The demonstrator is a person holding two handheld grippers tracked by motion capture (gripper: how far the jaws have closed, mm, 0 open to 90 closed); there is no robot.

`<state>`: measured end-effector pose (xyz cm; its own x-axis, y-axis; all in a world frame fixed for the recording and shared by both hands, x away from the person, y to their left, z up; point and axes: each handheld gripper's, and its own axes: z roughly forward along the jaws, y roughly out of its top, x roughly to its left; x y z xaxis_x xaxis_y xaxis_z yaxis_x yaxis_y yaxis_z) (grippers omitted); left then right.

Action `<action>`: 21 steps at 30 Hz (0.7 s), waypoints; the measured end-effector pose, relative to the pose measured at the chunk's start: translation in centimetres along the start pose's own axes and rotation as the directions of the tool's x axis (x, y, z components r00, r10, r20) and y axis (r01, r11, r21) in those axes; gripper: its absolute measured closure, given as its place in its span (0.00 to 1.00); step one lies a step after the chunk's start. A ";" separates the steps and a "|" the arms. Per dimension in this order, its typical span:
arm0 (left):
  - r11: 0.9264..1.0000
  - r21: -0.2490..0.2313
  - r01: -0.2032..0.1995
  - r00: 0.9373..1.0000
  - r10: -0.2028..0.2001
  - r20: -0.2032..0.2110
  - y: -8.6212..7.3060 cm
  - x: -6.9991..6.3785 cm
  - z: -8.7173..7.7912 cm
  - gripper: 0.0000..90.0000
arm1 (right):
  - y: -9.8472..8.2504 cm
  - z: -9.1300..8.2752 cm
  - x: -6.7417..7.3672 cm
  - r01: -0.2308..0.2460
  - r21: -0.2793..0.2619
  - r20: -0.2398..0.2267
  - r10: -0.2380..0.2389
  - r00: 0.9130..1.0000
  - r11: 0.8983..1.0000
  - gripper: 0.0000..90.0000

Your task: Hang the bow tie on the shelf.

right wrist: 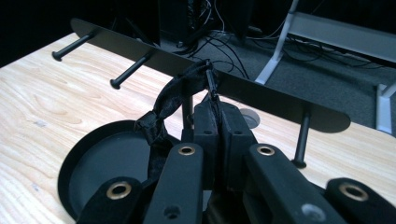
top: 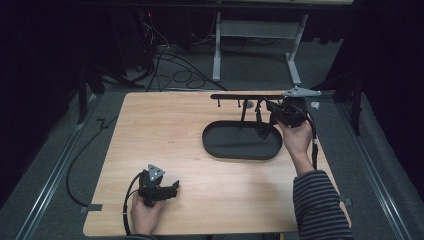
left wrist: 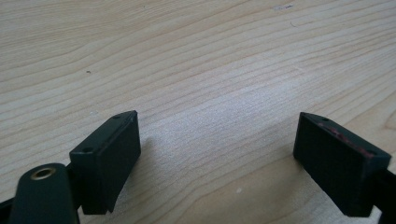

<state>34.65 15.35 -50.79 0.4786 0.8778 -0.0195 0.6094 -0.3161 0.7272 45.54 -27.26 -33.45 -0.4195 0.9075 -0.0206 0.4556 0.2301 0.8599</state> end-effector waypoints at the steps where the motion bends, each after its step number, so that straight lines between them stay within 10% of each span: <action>1: 1.000 0.000 0.000 1.000 0.000 0.000 0.0 0.0 0.0 0.17 | 0.1 0.1 0.0 -0.003 0.003 0.002 0.003 1.000 1.000 0.98; 21: 1.000 0.000 0.000 1.000 0.000 0.000 0.0 0.0 0.0 0.17 | 0.3 2.5 -0.4 -0.022 0.047 0.066 0.019 0.998 0.999 0.96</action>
<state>34.65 15.36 -50.79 0.4787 0.8778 -0.0194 0.6093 -0.3163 0.7271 47.81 -26.70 -34.44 -0.3582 0.9328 -0.0383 0.5006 0.2265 0.8355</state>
